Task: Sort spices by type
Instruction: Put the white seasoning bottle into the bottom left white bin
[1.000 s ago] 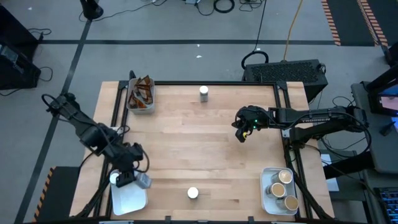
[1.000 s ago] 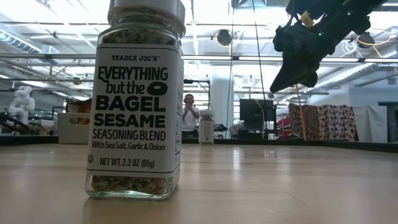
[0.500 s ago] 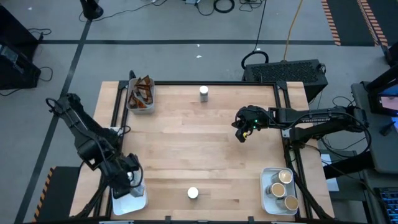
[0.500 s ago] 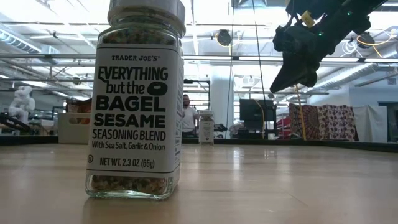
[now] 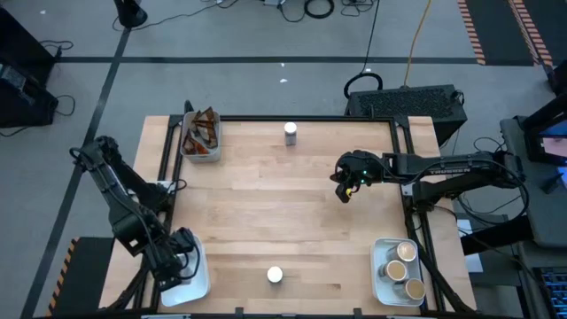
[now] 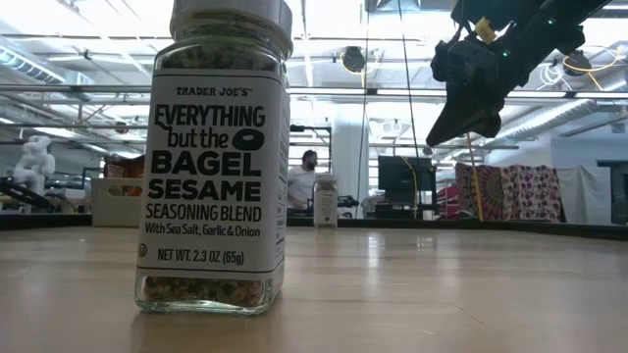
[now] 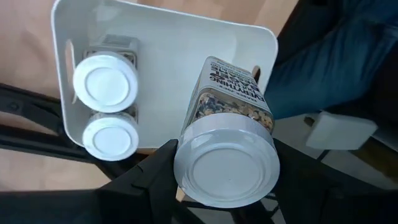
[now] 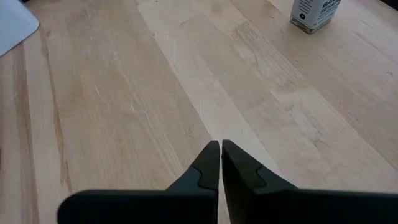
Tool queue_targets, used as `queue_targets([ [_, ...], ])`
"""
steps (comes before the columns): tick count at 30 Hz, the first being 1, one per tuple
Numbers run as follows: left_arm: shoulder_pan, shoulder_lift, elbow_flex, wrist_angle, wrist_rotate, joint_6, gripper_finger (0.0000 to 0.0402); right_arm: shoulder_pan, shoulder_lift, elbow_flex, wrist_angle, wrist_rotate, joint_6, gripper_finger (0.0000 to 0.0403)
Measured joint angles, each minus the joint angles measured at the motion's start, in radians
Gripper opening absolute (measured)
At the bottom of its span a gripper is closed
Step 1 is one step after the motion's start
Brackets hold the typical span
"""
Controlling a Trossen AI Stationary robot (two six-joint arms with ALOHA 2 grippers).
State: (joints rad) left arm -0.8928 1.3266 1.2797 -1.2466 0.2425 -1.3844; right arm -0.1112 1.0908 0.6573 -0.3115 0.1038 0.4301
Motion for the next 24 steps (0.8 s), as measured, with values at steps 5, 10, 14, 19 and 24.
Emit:
queue_targets([
  [5, -0.001, 0.000, 0.000, 0.000, 0.032, -0.025, 0.0214, 0.000, 0.000, 0.000, 0.000, 0.000, -0.004, 0.0000],
  [10, -0.019, 0.000, 0.000, -0.001, 0.042, -0.068, 0.0214, 0.000, 0.000, 0.000, 0.000, 0.000, -0.007, 0.0000],
  [14, -0.043, 0.000, -0.003, -0.004, 0.042, -0.081, 0.0214, 0.000, 0.000, 0.000, 0.000, 0.000, -0.008, 0.0000],
  [19, -0.065, 0.000, -0.041, 0.002, 0.050, -0.160, 0.0214, 0.000, 0.000, 0.000, 0.000, -0.001, -0.006, 0.0000],
  [24, -0.086, 0.002, -0.057, 0.000, 0.070, -0.188, 0.0214, 0.000, 0.000, 0.000, 0.000, -0.001, -0.005, 0.0000],
])
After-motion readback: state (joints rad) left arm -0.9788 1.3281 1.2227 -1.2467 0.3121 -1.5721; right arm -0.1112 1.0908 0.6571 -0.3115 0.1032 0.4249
